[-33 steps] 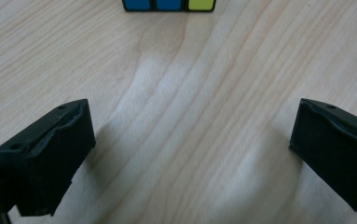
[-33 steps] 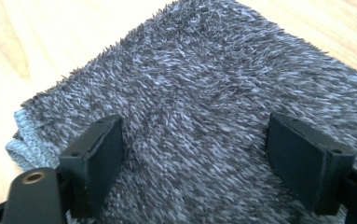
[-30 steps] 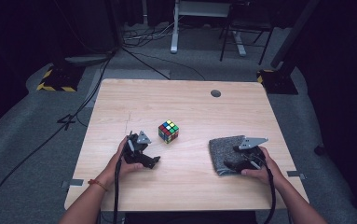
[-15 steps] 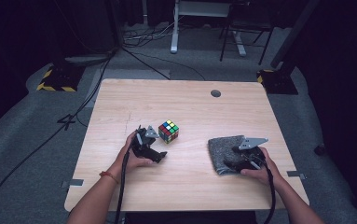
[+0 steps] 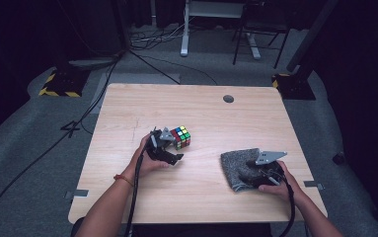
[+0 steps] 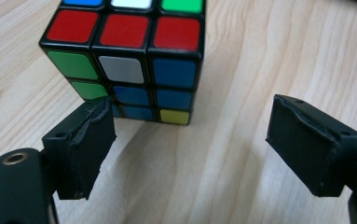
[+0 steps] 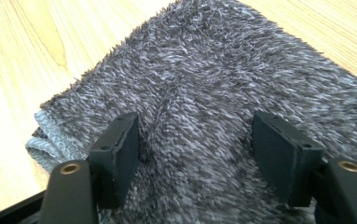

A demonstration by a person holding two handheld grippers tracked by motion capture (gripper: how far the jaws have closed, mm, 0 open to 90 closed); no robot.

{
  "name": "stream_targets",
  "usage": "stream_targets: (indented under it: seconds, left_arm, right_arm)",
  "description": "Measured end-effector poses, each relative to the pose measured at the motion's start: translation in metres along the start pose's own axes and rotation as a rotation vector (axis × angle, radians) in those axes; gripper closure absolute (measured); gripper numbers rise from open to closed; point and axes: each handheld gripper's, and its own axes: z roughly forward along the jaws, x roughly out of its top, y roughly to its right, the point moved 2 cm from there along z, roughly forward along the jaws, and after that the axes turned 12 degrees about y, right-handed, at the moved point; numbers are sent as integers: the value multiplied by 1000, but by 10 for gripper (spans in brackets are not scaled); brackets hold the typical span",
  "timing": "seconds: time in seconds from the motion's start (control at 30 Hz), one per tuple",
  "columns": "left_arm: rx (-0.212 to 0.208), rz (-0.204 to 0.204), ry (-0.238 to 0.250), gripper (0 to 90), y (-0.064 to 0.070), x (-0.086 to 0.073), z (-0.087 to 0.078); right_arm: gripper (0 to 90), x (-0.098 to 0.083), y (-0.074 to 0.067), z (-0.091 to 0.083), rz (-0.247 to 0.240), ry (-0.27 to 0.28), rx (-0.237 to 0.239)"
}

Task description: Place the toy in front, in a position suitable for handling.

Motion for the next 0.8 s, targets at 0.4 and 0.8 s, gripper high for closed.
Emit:
stream_targets:
  seconds: [0.4, 0.8]
  left_arm:
    - [-5, 58, 40, 155, -2, 12, 13]
    - [-90, 85, 21, 251, 10, 12, 4]
  right_arm:
    - [334, -1, 0, 0, 2, 5, -1]
    - [334, -1, 0, 0, 3, 9, -2]
